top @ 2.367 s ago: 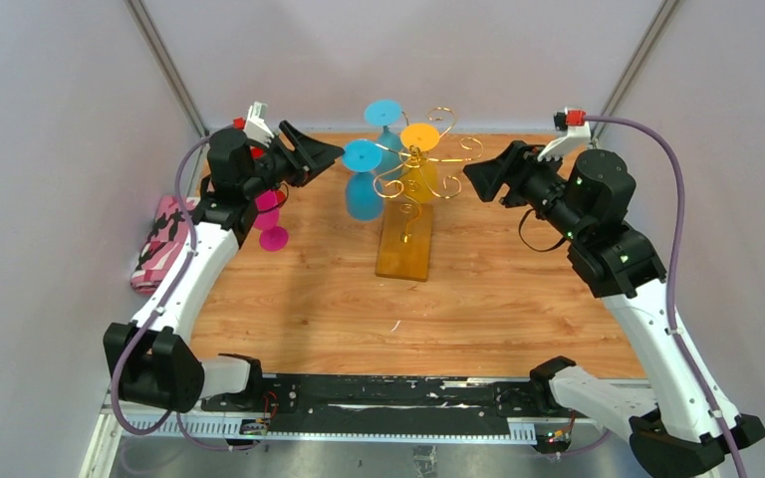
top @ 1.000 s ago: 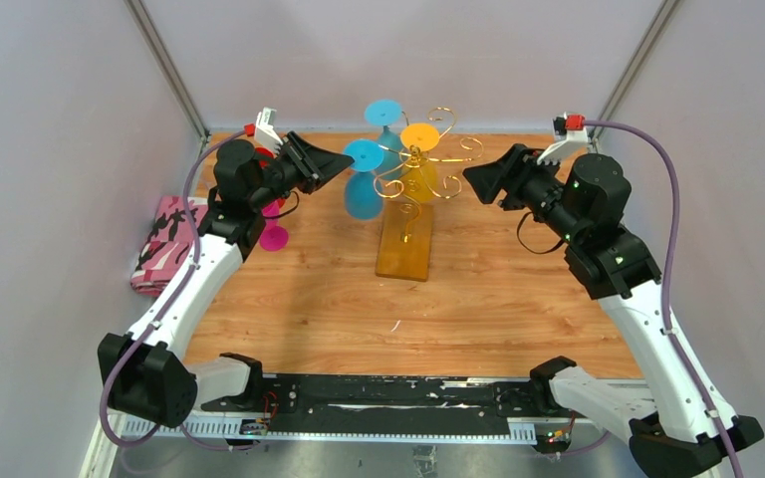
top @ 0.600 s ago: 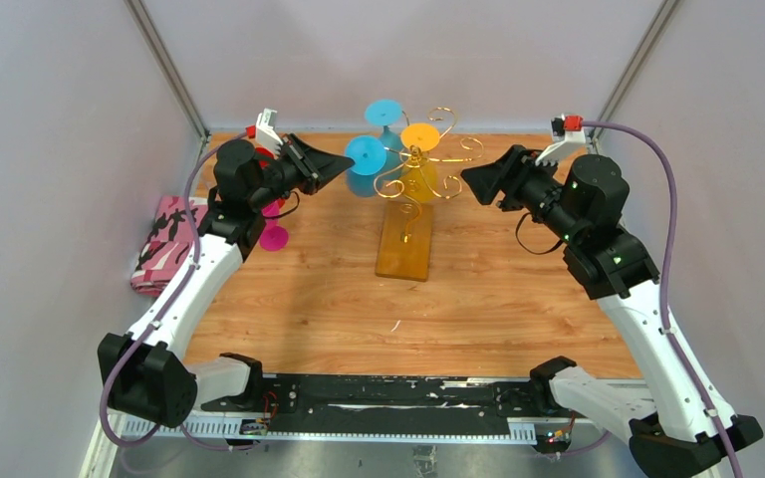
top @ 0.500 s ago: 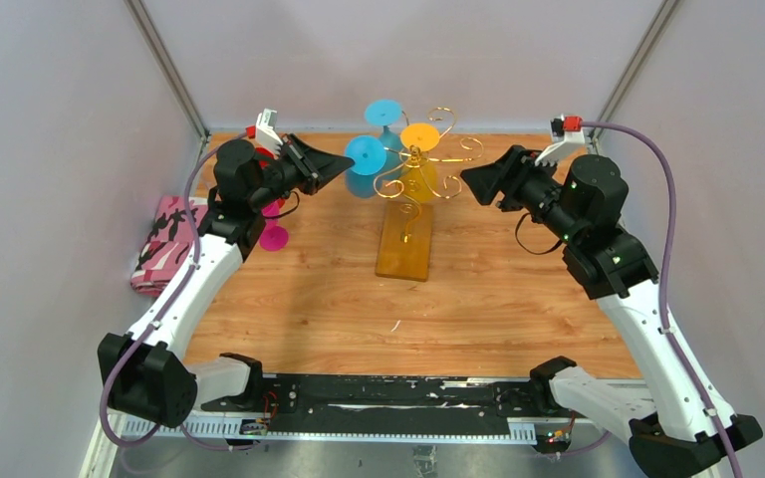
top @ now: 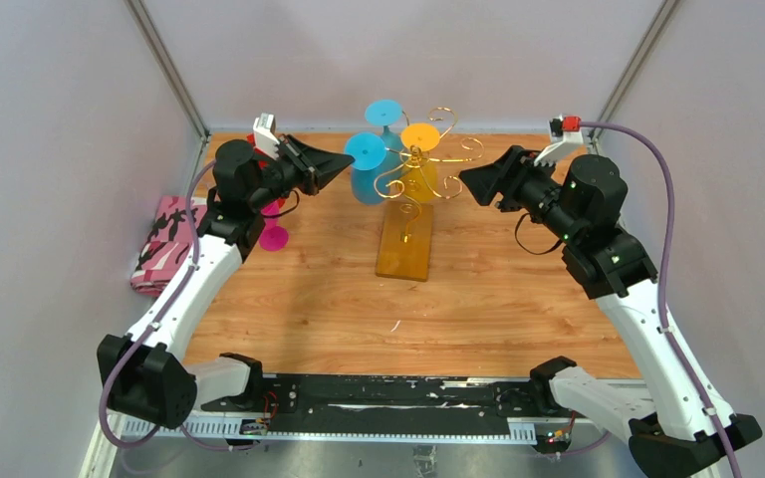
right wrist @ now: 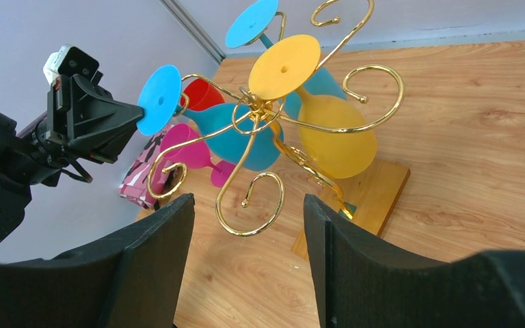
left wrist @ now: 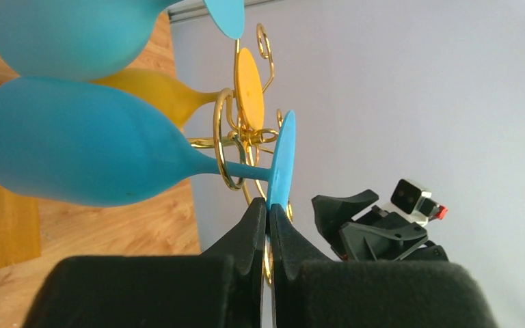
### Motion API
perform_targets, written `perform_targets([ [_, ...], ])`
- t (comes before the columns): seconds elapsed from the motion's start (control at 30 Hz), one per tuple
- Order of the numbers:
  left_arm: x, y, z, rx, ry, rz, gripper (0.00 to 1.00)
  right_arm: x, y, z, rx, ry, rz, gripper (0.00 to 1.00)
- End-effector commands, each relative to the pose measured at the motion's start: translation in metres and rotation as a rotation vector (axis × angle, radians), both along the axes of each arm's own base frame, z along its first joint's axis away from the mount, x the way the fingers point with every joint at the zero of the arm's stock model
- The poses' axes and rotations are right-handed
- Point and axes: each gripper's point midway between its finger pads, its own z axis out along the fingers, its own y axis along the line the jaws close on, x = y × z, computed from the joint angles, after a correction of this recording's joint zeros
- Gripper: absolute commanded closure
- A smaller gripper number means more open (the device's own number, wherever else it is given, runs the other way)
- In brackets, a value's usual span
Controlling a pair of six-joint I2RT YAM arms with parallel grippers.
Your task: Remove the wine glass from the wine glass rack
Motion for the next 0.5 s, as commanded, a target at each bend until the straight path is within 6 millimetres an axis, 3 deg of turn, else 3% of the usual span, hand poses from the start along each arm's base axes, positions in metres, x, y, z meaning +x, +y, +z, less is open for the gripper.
perform_targets([
  [0.0, -0.016, 0.0, 0.022, -0.075, 0.042, -0.017, 1.0, 0.001, 0.0, 0.004, 0.016, -0.009, 0.008, 0.36],
  [0.2, -0.006, 0.014, 0.011, -0.079, 0.108, 0.055, 1.0, 0.002, 0.001, 0.003, 0.017, -0.004, 0.012, 0.36],
  [0.47, 0.012, 0.024, 0.011, -0.082, 0.093, 0.099, 1.0, 0.004, 0.001, -0.002, 0.015, 0.007, 0.012, 0.36],
])
